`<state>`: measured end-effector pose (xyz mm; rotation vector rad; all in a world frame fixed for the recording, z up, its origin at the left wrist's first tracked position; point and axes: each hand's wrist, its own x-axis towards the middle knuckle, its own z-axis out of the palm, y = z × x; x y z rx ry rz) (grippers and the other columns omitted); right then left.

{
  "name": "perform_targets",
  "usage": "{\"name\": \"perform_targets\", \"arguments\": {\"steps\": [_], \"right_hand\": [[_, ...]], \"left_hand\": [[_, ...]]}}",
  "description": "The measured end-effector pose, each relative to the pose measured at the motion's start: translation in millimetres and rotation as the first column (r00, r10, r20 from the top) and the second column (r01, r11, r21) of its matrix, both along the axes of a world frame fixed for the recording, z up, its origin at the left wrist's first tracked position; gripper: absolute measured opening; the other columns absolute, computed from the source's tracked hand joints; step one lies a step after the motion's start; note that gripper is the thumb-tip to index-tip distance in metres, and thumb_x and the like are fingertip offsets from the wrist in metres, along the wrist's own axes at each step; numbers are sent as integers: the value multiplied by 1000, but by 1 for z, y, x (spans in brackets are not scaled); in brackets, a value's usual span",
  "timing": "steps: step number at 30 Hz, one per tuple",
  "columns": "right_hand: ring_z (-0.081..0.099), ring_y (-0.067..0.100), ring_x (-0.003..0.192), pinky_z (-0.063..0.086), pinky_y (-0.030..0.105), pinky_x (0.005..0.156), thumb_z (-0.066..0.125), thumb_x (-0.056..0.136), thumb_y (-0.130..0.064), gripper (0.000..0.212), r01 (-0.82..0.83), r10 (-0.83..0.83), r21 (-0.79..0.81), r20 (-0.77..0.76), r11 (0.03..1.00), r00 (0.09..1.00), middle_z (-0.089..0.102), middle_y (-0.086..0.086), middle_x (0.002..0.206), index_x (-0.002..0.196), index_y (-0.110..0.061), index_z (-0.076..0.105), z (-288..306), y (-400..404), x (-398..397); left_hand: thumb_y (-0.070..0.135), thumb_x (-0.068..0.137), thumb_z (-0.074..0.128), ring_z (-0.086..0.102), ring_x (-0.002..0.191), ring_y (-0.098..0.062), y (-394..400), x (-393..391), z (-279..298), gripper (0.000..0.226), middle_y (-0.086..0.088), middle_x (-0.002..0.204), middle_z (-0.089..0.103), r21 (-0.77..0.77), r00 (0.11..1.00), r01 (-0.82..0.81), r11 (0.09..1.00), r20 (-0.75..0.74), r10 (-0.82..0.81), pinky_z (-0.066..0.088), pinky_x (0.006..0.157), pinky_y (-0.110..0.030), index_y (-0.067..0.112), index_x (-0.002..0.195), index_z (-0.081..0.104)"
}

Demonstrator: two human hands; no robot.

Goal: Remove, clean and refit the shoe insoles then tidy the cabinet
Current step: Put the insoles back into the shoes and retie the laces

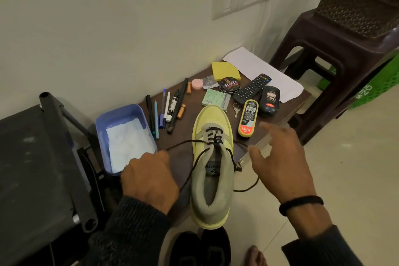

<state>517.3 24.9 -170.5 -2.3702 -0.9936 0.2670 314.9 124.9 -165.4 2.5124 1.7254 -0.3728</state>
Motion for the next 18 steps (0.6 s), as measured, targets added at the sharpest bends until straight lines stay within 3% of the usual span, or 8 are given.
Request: {"name": "perform_targets", "arguments": {"steps": [2,4,6,8,11,14,18], "right_hand": [[59,11,106,48,19,88,74,90,-22,38,-108,97,177,69,978,993,58,-5,123,126,-27,67,6,7,-4],[61,-1,93,50,10,79,69,94,-22,21,-199,209,233,-15,952,978,65,-14,108,114,-29,73,7,15,-8],[63,-3,90,56,19,80,66,97,-23,17,-247,277,219,-118,944,954,69,-18,101,109,-30,76,1,21,-10],[65,-1,88,60,28,78,66,97,-23,17,-299,331,183,-182,937,926,70,-19,98,108,-30,76,-5,26,-10],[66,1,86,60,30,74,65,97,-21,17,-338,374,179,-235,924,897,70,-22,95,103,-32,77,-6,29,-7],[62,-2,86,55,22,75,64,98,-22,16,-375,396,133,-211,917,894,67,-23,92,99,-32,75,-4,28,-5],[58,5,91,54,30,81,59,99,-18,12,-406,418,117,-106,906,902,65,-12,96,99,-25,68,-8,29,-9]], "left_hand": [[59,97,48,60,112,-17,-2,-2,3,42,3,122,61,1,1000,7,1000,27,-7,47,91,-29,29,127,51],[54,100,47,63,107,-16,4,1,2,32,6,116,66,73,974,58,996,213,-72,47,92,-33,32,121,57],[39,100,57,65,100,-11,13,8,-5,20,9,108,70,88,813,144,986,557,-169,50,93,-31,32,116,67],[32,99,60,62,100,-1,19,15,-11,22,14,108,70,2,637,246,969,753,-163,49,93,-18,33,119,71],[33,100,60,61,101,6,21,21,-17,23,19,109,69,-35,551,332,943,818,-164,46,91,-7,35,120,71],[31,100,61,61,104,4,23,25,-17,23,17,111,69,20,503,355,935,838,-209,49,94,-14,31,120,72],[28,98,62,60,97,0,26,30,-18,17,15,104,68,58,506,415,908,815,-284,53,88,-24,28,113,72]]}}
